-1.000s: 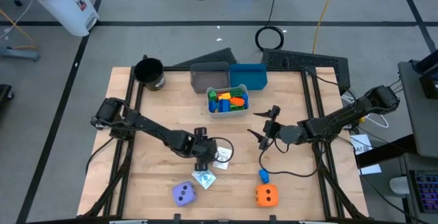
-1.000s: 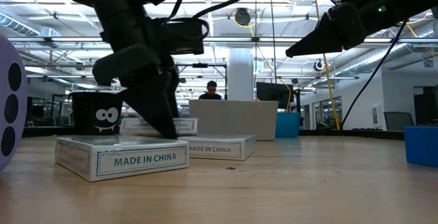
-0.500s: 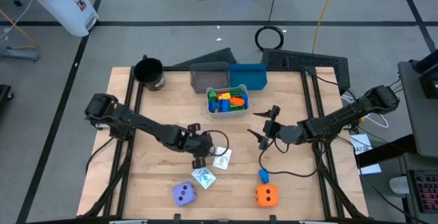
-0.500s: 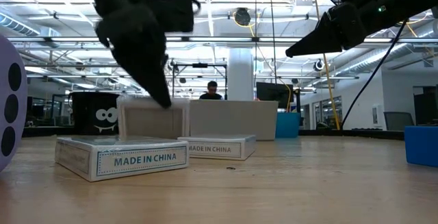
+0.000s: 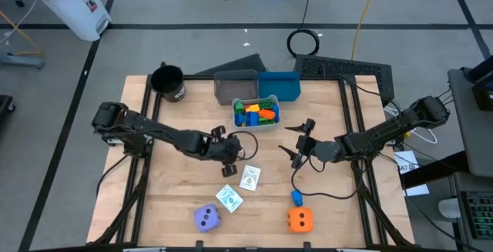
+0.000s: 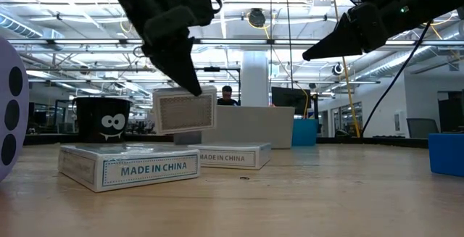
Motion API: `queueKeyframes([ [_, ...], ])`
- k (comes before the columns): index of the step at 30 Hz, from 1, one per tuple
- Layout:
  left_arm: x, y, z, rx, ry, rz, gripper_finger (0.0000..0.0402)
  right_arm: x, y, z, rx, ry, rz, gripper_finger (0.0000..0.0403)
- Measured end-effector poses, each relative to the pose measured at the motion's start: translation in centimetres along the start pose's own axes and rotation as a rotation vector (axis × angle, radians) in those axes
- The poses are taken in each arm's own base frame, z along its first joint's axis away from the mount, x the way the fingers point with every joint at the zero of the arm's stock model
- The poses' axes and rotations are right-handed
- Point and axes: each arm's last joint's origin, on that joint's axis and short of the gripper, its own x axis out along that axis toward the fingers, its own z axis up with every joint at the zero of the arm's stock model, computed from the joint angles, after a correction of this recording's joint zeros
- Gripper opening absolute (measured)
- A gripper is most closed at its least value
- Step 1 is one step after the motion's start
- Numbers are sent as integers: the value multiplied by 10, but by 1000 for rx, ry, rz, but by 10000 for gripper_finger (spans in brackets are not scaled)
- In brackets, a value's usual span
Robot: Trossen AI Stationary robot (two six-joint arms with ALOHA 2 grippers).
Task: Pick & Place Toys
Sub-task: Put the black deck of cards into the blue bin
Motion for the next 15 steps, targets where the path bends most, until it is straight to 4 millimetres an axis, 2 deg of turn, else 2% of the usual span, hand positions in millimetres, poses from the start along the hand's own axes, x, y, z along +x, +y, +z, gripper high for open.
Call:
queueKeyframes([
  [7, -15, 14, 13, 28, -85, -8, 70, 0, 0, 0, 1, -1, 0, 320],
  [15, -53, 36, 44, 75, -251, 72, 70, 0, 0, 0, 1, -2, 0, 320],
])
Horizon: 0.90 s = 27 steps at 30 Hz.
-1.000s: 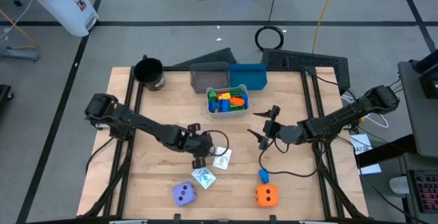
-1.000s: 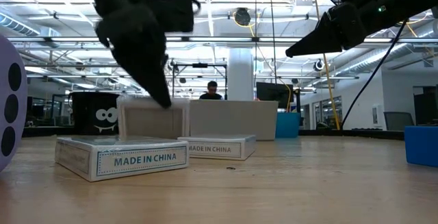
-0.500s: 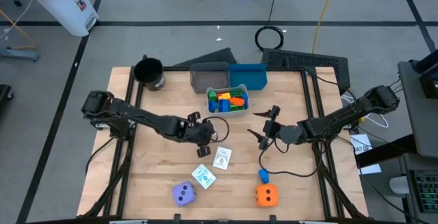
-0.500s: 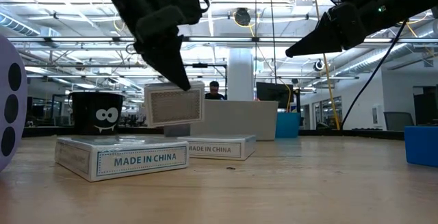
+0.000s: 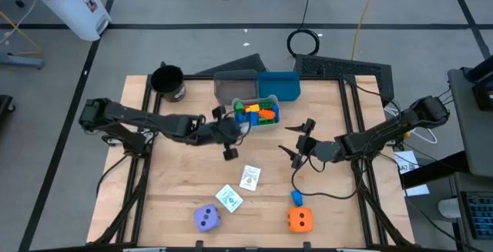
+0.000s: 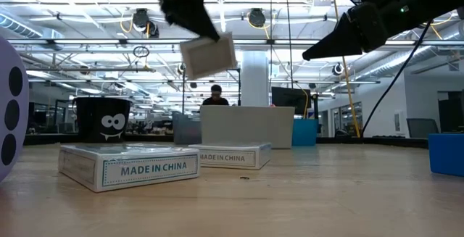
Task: Pick & Place Toys
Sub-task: Put the black deck of cards into the blue bin
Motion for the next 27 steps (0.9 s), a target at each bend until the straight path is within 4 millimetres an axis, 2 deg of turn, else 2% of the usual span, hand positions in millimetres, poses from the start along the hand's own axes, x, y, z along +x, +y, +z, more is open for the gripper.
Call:
queueKeyframes([
  [6, -11, 24, 37, 115, -87, 85, 70, 0, 0, 0, -24, 0, 0, 320],
  [10, -8, 47, 45, 145, -85, 165, 70, 0, 0, 0, -37, 0, 0, 320],
  [14, 1, 77, 42, 142, -41, 236, 73, 0, -1, 0, -97, -3, -4, 320],
  [17, 11, 104, 32, 105, 18, 293, 75, 3, -5, 3, -132, -20, -27, 320],
  [21, 21, 139, 20, 28, 44, 287, 69, 9, -14, 10, -156, -64, -80, 320],
  [27, 47, 171, -1, -21, 128, 289, 69, 18, -29, 9, -151, -40, -148, 320],
])
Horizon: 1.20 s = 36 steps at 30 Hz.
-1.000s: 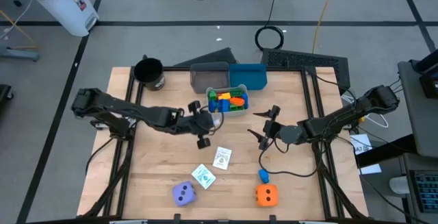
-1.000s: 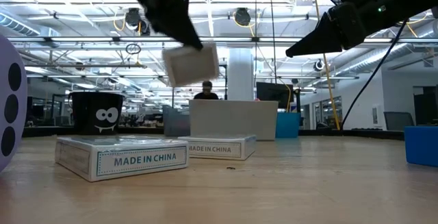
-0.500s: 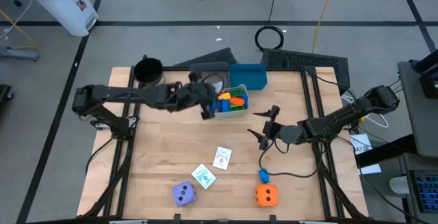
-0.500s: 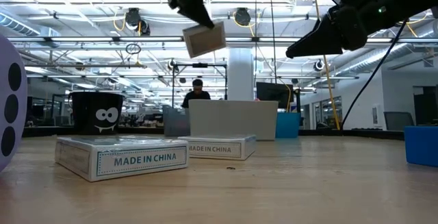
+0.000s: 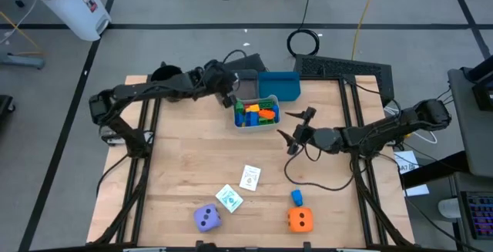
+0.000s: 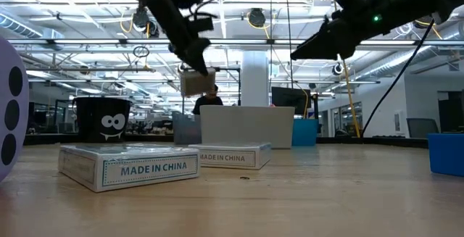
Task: Pick & Place Toys
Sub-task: Put the black deck of cards into the blue bin
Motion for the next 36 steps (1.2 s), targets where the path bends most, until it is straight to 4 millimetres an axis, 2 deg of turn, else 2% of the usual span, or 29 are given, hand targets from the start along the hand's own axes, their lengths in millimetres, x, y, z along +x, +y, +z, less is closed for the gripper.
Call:
queueKeyframes([
  [5, 20, -1, 4, 34, -64, -2, 71, 4, -5, -6, 27, 46, -16, 320],
  [12, 26, -7, 7, 47, -101, -44, 71, 7, -7, -6, 70, 37, 37, 320],
  [15, 19, -21, 12, 18, -149, -161, 72, 8, -7, -6, 88, 29, 53, 320],
  [19, 5, -51, 21, 64, -227, -315, 69, 8, -8, -6, 56, 26, 49, 320],
  [27, -18, -101, 20, 153, -227, -438, 69, 12, -12, -3, 70, -15, 83, 320],
  [31, -25, -114, 21, 168, -242, -492, 69, 21, -18, 0, 126, -104, 217, 317],
  [36, -29, -120, 21, 150, -246, -524, 69, 40, -18, -7, 115, -137, 264, 297],
])
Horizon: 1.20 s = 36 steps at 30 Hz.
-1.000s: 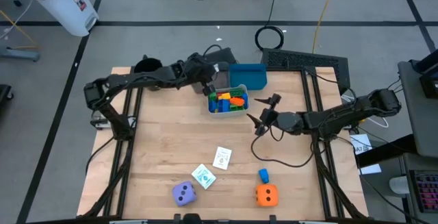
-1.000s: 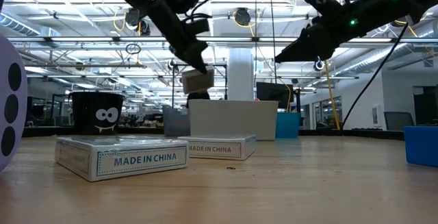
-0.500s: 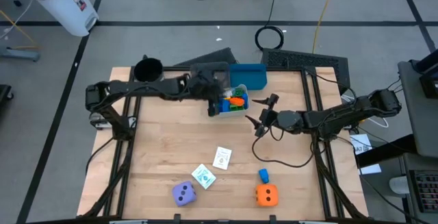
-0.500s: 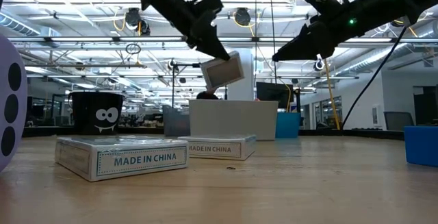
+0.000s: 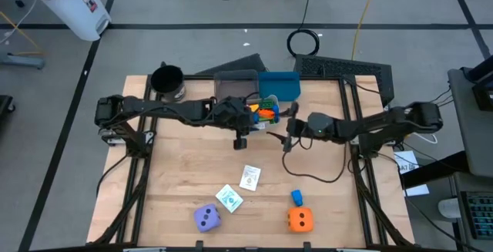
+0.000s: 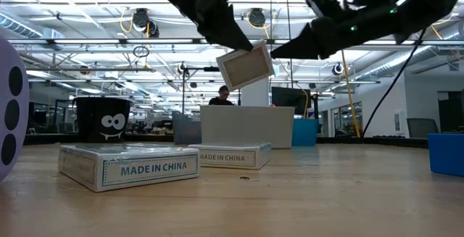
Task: Pick & Place Toys
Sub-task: Put the black deck of cards into the blue bin
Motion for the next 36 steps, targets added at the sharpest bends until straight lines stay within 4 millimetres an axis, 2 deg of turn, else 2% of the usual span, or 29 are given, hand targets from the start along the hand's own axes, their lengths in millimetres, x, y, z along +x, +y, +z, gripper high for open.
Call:
queueKeyframes([
  [4, 0, 1, -1, -25, 3, 2, 69, 16, 3, -7, -2, -7, 79, 278],
  [13, 0, -1, -1, -52, -1, -52, 69, 37, 2, -11, -82, 6, 78, 234],
  [18, 0, 0, -1, -74, -3, -54, 70, 37, 7, -11, -101, -3, 125, 169],
  [23, 0, 0, 0, -99, -6, -58, 108, 36, 10, -10, -102, -11, 145, 68],
  [24, 0, 0, 0, -97, -7, -57, 117, 36, 10, -10, -102, -12, 156, 57],
  [27, 0, 1, 2, -83, -28, -50, 143, 36, 10, -10, -103, -4, 157, 58],
  [30, -13, 3, 11, -72, -40, -33, 168, 36, 11, -14, -93, 30, 172, 58],
  [33, -45, 11, 27, -61, -86, -6, 186, 36, 9, -17, -73, 50, 173, 58],
  [36, -70, 17, 33, -76, -134, 15, 198, 35, 3, -13, -63, 29, 142, 58],
])
